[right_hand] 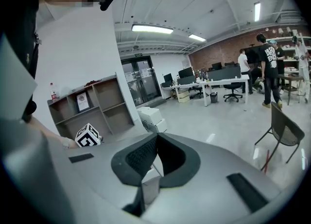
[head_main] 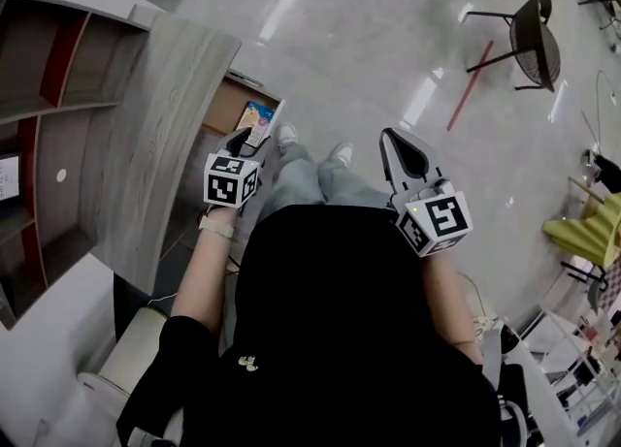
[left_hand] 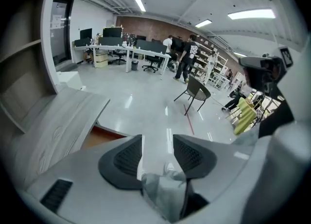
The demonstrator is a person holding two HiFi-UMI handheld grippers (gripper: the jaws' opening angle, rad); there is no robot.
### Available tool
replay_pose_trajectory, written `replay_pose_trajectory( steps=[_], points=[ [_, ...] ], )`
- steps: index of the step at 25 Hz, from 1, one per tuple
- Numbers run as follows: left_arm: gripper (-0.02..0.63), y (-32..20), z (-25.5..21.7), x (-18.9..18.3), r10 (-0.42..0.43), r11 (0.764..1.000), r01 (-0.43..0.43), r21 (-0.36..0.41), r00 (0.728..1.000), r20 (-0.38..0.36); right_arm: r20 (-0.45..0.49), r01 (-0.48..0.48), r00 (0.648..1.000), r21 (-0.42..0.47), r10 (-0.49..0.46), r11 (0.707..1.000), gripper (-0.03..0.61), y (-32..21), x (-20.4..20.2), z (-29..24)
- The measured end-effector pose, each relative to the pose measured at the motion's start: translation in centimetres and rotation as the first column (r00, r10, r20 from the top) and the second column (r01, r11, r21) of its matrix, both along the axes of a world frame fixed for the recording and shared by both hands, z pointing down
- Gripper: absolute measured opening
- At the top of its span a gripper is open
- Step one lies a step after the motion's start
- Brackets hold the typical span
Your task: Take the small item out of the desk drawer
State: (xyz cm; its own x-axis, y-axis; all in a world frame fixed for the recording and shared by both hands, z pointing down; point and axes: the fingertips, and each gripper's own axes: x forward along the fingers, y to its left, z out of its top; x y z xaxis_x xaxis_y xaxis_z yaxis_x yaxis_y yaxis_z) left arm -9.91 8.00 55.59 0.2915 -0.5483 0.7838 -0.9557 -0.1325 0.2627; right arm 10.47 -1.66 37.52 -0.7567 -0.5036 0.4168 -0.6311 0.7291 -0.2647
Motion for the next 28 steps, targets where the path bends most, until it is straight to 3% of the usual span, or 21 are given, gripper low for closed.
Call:
replay_pose_trajectory(
  steps=[5,11,15,20,24,28],
  points=[
    [0.259,-0.5,5.2,-2.2,0.047,0.994,-0.046,-0.1,0.999,0.008,-0.044,-0.053,0.998,-0.021,0.052,0.998,-0.004,-1.0,-1.2,0.7],
    [0.264,-1.9,10.6,-5.2,0.082,0.98,-0.079,-0.181,0.997,0.01,-0.111,-0.103,0.989,-0.042,0.098,0.994,-0.003,-1.6,-2.9,1.7],
    [0.265,-2.7,14.7,-7.5,0.122,0.97,-0.108,-0.219,0.991,0.052,-0.184,-0.157,0.971,-0.002,0.154,0.988,-0.003,-1.8,-3.4,1.9],
    [0.272,-2.5,20.3,-8.8,0.175,0.942,-0.15,-0.3,0.983,0.06,-0.237,-0.246,0.941,0.004,0.24,0.969,-0.003,-2.3,-2.7,2.6],
    [0.272,-1.4,23.8,-8.9,0.239,0.899,-0.196,-0.391,0.969,0.063,-0.262,-0.283,0.926,-0.006,0.271,0.959,-0.004,-2.7,-2.6,3.0],
    [0.272,-1.1,25.9,-8.9,0.247,0.888,-0.198,-0.416,0.967,0.067,-0.291,-0.297,0.914,0.001,0.284,0.955,-0.004,-2.9,-2.6,3.1]
  ],
)
